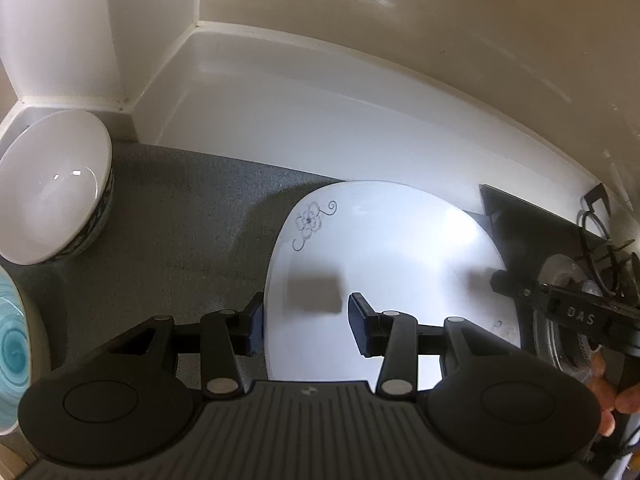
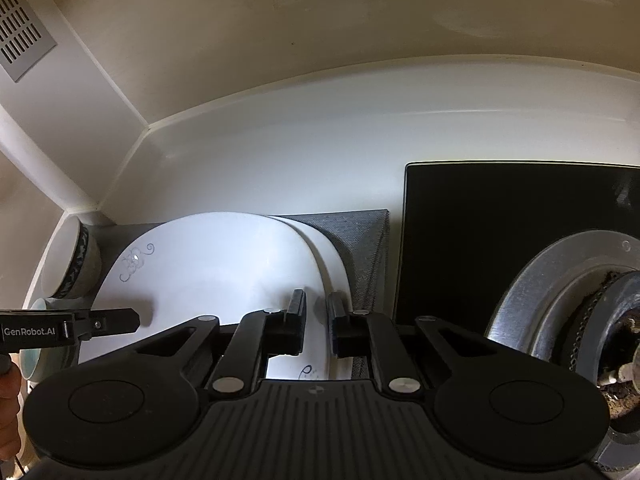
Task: Organize plates and bowls
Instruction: 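Lift the large white plate onto the terracotta plate stack, open right gripper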
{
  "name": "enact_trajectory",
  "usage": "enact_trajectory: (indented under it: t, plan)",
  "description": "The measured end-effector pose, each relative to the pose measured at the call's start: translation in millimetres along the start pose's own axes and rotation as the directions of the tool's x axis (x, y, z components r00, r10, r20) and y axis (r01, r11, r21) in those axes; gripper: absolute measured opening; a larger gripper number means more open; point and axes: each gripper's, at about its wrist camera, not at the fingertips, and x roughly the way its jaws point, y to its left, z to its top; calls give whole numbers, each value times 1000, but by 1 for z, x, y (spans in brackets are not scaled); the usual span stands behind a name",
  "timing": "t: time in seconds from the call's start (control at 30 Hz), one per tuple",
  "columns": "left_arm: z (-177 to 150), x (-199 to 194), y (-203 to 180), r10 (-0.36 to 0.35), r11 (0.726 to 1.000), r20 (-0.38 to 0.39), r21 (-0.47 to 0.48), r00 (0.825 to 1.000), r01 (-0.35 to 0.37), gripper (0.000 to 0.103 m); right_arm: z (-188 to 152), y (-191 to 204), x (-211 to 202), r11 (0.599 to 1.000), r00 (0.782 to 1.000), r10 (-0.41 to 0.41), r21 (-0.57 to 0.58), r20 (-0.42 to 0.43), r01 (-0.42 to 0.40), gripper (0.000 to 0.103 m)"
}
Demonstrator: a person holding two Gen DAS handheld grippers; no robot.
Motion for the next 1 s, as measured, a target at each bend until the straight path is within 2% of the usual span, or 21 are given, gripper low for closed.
enact_trajectory:
  t: [0.07,0.27,0.43,0.57,0.6,0.67,0.7,0.83,1.0]
  plan:
    - [-1,0,-5,15,1000,2,9,1000,-15,53,1,-1,-2,1000,1000,-6,4,8,6,11]
    - [-6,2,-24,39,998,14,49,999,-40,77,1,3,-10,998,999,-37,-40,35,39,15]
    - [-9,1,-29,47,996,27,79,999,-48,81,-1,0,-10,999,1000,-19,-26,23,19,15]
    - [-10,-14,-23,42,995,75,84,996,-48,87,-2,-1,-11,1000,1000,-16,-21,18,17,15]
    - [-10,-19,-21,42,995,89,82,995,-49,91,-3,-2,-12,1000,1000,-14,-13,16,14,17]
    - [-13,-30,-19,41,995,128,80,991,-52,101,-4,-3,-16,1000,1000,-16,8,20,15,29]
    - [-15,-35,-18,46,995,149,79,988,-59,102,-6,-2,-19,1000,1000,-22,13,23,21,37]
    - [-27,-50,-23,53,991,201,107,978,-76,103,-18,13,-38,999,998,-32,-39,57,34,54]
    - [-40,-58,-25,50,992,175,102,983,-69,103,-35,36,-63,992,994,-56,-108,91,65,63]
